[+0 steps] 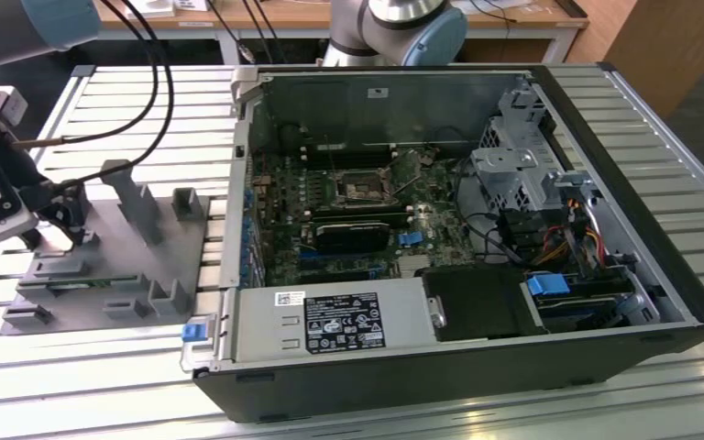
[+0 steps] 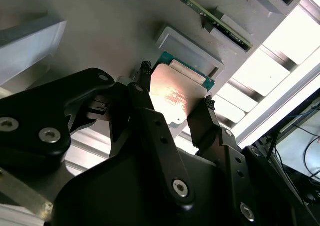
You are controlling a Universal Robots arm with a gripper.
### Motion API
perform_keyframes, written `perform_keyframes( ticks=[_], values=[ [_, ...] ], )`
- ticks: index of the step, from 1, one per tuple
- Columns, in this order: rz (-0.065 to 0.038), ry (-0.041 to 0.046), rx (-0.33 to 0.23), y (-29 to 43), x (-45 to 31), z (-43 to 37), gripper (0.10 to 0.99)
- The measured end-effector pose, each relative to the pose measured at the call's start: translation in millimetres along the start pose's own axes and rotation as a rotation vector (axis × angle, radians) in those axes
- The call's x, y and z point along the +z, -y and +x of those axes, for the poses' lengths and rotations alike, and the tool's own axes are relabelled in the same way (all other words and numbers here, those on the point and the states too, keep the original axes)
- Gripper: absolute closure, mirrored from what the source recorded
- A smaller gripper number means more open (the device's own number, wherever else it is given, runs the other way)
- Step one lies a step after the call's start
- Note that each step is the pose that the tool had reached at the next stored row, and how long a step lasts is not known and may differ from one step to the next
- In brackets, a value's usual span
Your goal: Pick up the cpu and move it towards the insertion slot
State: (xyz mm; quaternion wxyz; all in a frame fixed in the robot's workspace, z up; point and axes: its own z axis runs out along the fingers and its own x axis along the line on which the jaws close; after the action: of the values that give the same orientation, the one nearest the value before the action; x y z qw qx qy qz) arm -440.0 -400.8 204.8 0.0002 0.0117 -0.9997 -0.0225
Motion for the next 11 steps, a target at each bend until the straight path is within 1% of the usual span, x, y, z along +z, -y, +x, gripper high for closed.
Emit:
perform_keyframes(
  ticks=[11],
  values=[
    [0.000, -0.0001, 0.000, -1.5, -1.9, 0.0, 0.541]
  ],
)
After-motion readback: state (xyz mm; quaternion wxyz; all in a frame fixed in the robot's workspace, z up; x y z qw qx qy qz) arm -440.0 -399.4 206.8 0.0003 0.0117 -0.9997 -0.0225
